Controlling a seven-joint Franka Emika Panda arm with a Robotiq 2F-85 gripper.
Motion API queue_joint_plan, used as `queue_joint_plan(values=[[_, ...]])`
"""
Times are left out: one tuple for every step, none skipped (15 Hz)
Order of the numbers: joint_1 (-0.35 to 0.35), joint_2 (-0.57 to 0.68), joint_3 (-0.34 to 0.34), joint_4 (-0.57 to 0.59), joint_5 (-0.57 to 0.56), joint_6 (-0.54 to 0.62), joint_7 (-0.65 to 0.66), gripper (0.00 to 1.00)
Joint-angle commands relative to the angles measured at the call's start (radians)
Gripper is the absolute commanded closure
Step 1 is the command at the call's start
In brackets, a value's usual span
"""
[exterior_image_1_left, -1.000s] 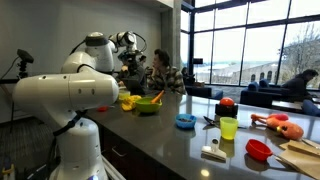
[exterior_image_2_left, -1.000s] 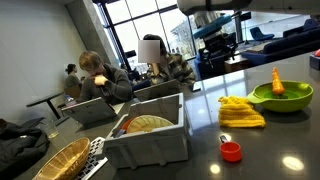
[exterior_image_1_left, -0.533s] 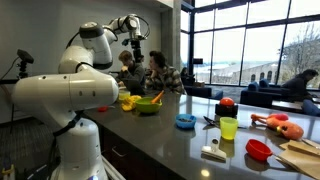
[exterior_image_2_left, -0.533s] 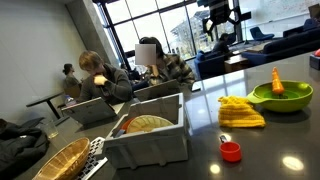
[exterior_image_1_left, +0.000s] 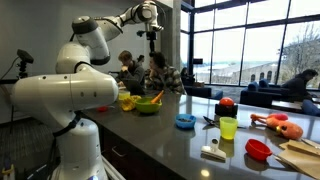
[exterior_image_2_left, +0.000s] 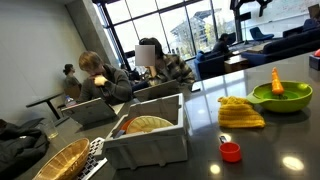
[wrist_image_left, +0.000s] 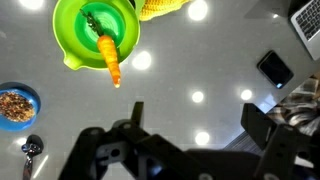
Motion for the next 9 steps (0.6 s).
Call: queue_joint_plan(values=[[0.069, 0.011, 0.008, -0.165, -0.023, 0.055, -0.004, 0.00], [0.071, 0.009, 0.021, -0.197, -0.022, 0.061, -0.001, 0.00], [0.076, 0.008, 0.034, -0.233, -0.022, 0.068, -0.001, 0.00], [0.079, 0.009, 0.046, -0.262, -0.022, 0.074, -0.004, 0.00], [0.085, 0.010, 0.058, -0.294, -0.021, 0.080, -0.004, 0.00], [0.090, 0.012, 0.070, -0.324, -0.018, 0.087, -0.004, 0.00], [0.092, 0.015, 0.082, -0.347, -0.017, 0.094, -0.005, 0.00], [0.096, 0.017, 0.091, -0.369, -0.017, 0.101, -0.004, 0.00], [0.102, 0.018, 0.097, -0.390, -0.019, 0.109, -0.003, 0.00]])
